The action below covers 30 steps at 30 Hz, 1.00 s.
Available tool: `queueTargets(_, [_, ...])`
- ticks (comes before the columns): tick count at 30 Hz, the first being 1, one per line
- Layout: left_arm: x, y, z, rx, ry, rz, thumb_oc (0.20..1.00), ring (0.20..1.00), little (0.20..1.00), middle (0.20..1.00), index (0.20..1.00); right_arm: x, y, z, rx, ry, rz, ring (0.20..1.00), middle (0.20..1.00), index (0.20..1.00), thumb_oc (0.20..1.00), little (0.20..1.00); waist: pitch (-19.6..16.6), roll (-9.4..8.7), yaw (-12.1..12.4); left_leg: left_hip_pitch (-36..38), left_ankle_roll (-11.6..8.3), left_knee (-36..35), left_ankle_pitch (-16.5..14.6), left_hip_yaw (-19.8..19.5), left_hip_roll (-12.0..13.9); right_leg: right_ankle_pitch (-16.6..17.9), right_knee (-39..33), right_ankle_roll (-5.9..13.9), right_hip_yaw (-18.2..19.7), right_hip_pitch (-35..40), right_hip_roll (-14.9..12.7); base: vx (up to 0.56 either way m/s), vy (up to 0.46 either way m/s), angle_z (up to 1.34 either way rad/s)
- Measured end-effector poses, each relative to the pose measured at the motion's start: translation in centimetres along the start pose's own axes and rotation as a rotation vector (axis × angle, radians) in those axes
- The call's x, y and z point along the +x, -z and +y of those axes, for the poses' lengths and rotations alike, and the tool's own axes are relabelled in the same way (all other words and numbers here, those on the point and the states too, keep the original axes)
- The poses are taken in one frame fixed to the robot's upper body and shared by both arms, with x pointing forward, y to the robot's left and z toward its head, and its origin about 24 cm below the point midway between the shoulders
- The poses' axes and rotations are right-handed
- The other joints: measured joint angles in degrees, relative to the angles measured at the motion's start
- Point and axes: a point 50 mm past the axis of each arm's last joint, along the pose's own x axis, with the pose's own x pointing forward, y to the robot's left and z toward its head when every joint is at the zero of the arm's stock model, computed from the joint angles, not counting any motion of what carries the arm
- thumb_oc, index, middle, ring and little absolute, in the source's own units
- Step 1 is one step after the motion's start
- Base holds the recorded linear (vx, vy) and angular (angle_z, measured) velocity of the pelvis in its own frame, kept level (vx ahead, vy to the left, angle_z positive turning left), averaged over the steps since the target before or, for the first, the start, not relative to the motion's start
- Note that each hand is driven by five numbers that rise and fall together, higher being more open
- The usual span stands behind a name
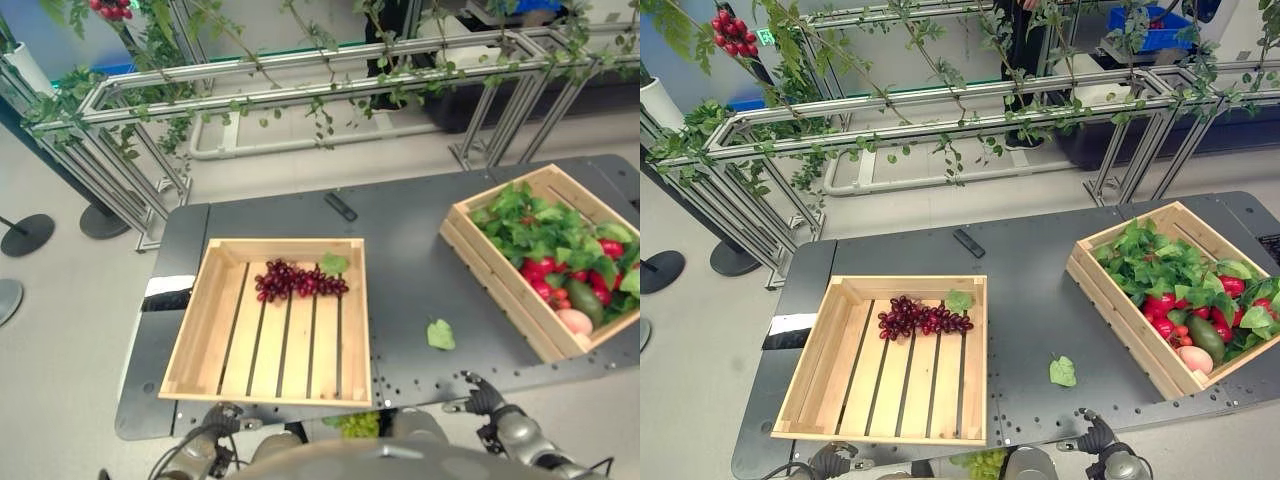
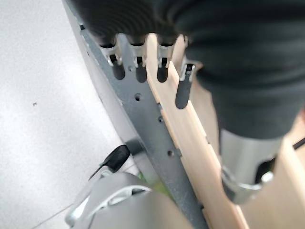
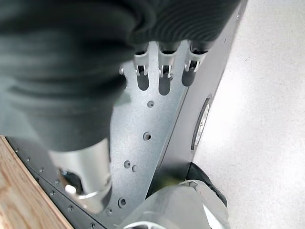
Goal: Pick up the fruits from the basket on one side to the basket on the other side
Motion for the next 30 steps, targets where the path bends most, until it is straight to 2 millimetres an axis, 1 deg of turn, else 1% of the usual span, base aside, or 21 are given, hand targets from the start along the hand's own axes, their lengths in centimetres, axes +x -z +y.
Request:
queueTargets(5, [-0.2,0.6,-0.2,-0.023,0.001,0.016,1.000,1.000,1.000,1.000,1.000,-0.3,1.2,0.2,-0.002,-0.005,0.042,1.000,1.000,1.000,1.000,1.000,-1.21,-0.04,0.14,0.02,0.04,-0.13,0.10,-0.18,0.52,-0.41,-0.10,-0.65,-0.05,0.07,0.89,0.00,-0.006,0.00])
queueTargets(8, [-0.2,0.5,-0.2,-0.024,0.001,0.014,1.000,1.000,1.000,1.000,1.000,-0.4,1.3,0.1,0.000,-0.003,0.046,1.000,1.000,1.000,1.000,1.000,-1.32,-0.14,0.14,-0.06,-0.63,-0.19,0.75,-0.71,0.54,-0.40,-0.11,-0.64,-0.22,0.18,1.19,0.00,0.001,0.04])
queueTargets(13, [-0.1,0.3,-0.2,-0.023,0.008,0.007,1.000,1.000,1.000,1.000,1.000,-0.5,1.6,0.1,-0.001,-0.004,0.052,1.000,1.000,1.000,1.000,1.000,-1.82,-0.49,0.03,-0.05,-0.30,-0.66,0.67,-1.04,0.35,-0.40,-0.07,-0.64,-0.20,0.43,1.03,0.00,0.014,0.09])
queueTargets(15, [-0.2,0.2,0.1,-0.022,0.008,-0.008,1.000,1.000,1.000,1.000,1.000,-0.5,1.5,-0.3,-0.007,0.004,0.046,1.000,1.000,1.000,1.000,1.000,-2.07,-0.55,0.12,-0.04,-0.22,-0.80,0.74,-1.07,0.21,-0.40,-0.07,-0.63,-0.15,0.46,0.87,-0.02,0.025,0.05])
queueTargets(18, [-0.7,0.4,1.2,-0.020,-0.014,-0.061,1.000,1.000,1.000,1.000,1.000,-0.7,1.0,-1.9,-0.027,0.036,-0.003,1.000,1.000,1.000,1.000,1.000,-2.01,-0.64,0.30,-0.08,-0.19,-1.09,0.88,-1.09,0.09,-0.32,-0.19,-0.50,-0.14,0.37,0.86,-0.02,0.017,0.00])
queueTargets(19, [-1.2,0.3,1.9,-0.029,-0.025,-0.103,1.000,1.000,1.000,1.000,1.000,-1.0,0.7,-2.9,-0.029,0.055,-0.044,1.000,1.000,1.000,1.000,1.000,-1.81,-0.70,0.37,-0.17,-0.22,-1.24,0.99,-1.15,0.07,-0.29,-0.25,-0.46,-0.16,0.26,0.85,0.00,0.000,0.00])
queueTargets(22, [-2.3,0.2,3.4,-0.029,-0.035,-0.182,1.000,1.000,1.000,1.000,1.000,-1.7,0.5,-4.8,-0.042,0.092,-0.093,1.000,1.000,1.000,1.000,1.000,-1.19,-0.80,0.60,-0.05,-0.15,-1.93,1.42,-1.34,-0.03,-0.24,-0.43,-0.38,-0.25,0.27,0.84,0.00,0.011,0.04])
queueTargets(23, [-2.7,-0.2,4.3,-0.022,-0.043,-0.211,1.000,1.000,1.000,1.000,1.000,-2.2,1.0,-5.6,-0.039,0.107,-0.090,1.000,1.000,1.000,1.000,1.000,-1.08,-0.79,1.29,-0.07,-0.27,-2.29,1.62,-1.42,-0.09,-0.22,-0.57,-0.36,-0.26,0.24,0.84,0.00,0.017,0.05])
queueTargets(24, [-3.2,-0.1,4.7,-0.034,-0.046,-0.231,1.000,1.000,1.000,1.000,1.000,-2.6,0.6,-6.3,-0.035,0.115,-0.117,1.000,1.000,1.000,1.000,1.000,-0.94,-0.83,1.45,0.01,-0.46,-2.75,1.80,-1.46,-0.15,-0.22,-0.62,-0.34,-0.26,0.17,0.82,0.00,0.028,0.04])
queueTargets(25, [-4.2,-0.4,5.4,-0.051,-0.054,-0.281,1.000,1.000,1.000,1.000,1.000,-3.5,-0.2,-7.2,-0.045,0.130,-0.187,1.000,1.000,1.000,1.000,1.000,-0.59,-0.80,1.26,0.04,-0.29,-3.15,2.07,-1.45,-0.24,-0.19,-0.72,-0.28,-0.32,0.02,0.75,0.01,0.018,0.05])
queueTargets(26, [-5.0,-0.1,6.5,-0.071,-0.080,-0.314,1.000,1.000,1.000,1.000,1.000,-4.4,-1.1,-8.6,-0.053,0.168,-0.257,1.000,1.000,1.000,1.000,1.000,0.09,-0.96,1.14,0.09,-0.27,-3.16,2.13,-1.60,-0.25,-0.06,-1.03,-0.08,-0.38,0.33,0.87,0.01,0.018,0.05])
queueTargets(27, [-5.3,-0.6,7.3,-0.086,-0.091,-0.341,1.000,1.000,1.000,1.000,1.000,-5.0,-1.2,-9.5,-0.055,0.176,-0.272,1.000,1.000,1.000,1.000,1.000,0.19,-1.09,1.14,0.22,-0.28,-3.36,2.20,-1.55,-0.35,-0.04,-1.13,-0.07,-0.34,0.28,0.76,0.01,0.021,0.05])
queueTargets(28, [-6.1,-1.5,8.4,-0.075,-0.107,-0.407,1.000,1.000,1.000,1.000,1.000,-5.9,-1.6,-10.5,-0.056,0.192,-0.316,1.000,1.000,1.000,1.000,1.000,0.26,-0.82,1.40,0.17,-0.17,-3.44,2.30,-1.62,-0.36,0.09,-1.35,0.15,-0.40,0.36,0.76,0.00,0.000,0.00])
queueTargets(29, [-6.4,-1.9,9.3,-0.078,-0.127,-0.429,1.000,1.000,1.000,1.000,1.000,-6.3,-1.7,-11.6,-0.061,0.215,-0.321,1.000,1.000,1.000,1.000,1.000,0.36,-1.05,1.24,0.27,-0.19,-3.69,2.32,-1.68,-0.42,0.14,-1.51,0.19,-0.39,0.50,0.78,0.00,0.022,0.03])
queueTargets(30, [-6.8,-2.5,10.5,-0.057,-0.124,-0.453,1.000,1.000,1.000,1.000,1.000,-7.2,-2.4,-13.1,-0.096,0.226,-0.345,1.000,1.000,1.000,1.000,1.000,0.38,-0.79,1.30,0.35,-0.12,-3.86,2.38,-1.63,-0.59,0.21,-1.61,0.32,-0.39,0.54,0.80,0.00,0.000,0.00])
